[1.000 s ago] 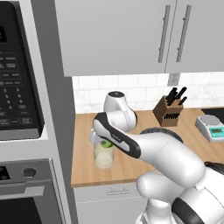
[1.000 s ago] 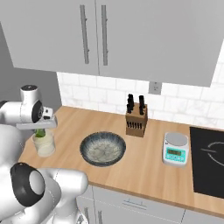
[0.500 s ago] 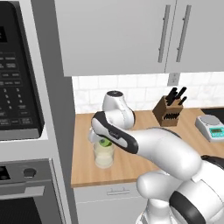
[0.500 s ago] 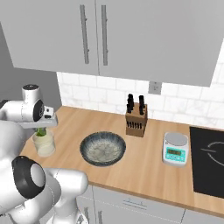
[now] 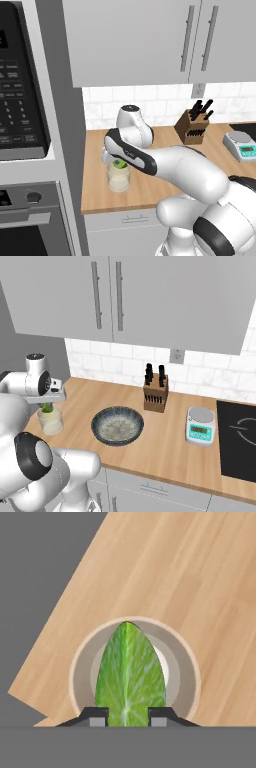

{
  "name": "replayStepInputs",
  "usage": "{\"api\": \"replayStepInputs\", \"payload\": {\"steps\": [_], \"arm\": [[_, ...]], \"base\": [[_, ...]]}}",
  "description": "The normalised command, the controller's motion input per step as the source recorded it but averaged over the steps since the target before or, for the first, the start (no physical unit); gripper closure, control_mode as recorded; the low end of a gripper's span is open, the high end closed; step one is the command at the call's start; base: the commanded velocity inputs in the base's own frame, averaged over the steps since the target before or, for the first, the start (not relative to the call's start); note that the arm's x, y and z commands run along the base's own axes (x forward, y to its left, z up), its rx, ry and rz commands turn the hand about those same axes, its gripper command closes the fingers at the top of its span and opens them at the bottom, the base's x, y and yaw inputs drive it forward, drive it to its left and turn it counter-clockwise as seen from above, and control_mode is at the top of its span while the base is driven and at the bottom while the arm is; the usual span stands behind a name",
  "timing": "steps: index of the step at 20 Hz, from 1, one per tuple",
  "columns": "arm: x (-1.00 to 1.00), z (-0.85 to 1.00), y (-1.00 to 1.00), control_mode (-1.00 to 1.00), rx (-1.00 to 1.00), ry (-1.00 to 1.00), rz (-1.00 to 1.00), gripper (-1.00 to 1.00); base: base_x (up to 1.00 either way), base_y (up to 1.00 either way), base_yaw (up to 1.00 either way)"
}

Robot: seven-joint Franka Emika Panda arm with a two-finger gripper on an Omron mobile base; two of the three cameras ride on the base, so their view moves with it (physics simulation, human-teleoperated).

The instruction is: Grab a lemon wedge from the fridge and one ice cube from the ice bowl, and put them in the glass of lemonade.

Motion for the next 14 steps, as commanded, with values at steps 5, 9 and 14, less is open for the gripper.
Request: {"api": "replayStepInputs", "payload": {"steps": [5,9,14], "arm": [[0.03,0.00,0.00,-1.00,0.00,0.00,0.00,1.00],[0.07,0.00,0.00,-1.00,0.00,0.00,0.00,1.00],[0.03,0.00,0.00,-1.00,0.00,0.00,0.00,1.00]], "base": [[0.00,0.00,0.00],[0.00,0.00,0.00],[0.00,0.00,0.00]]}}
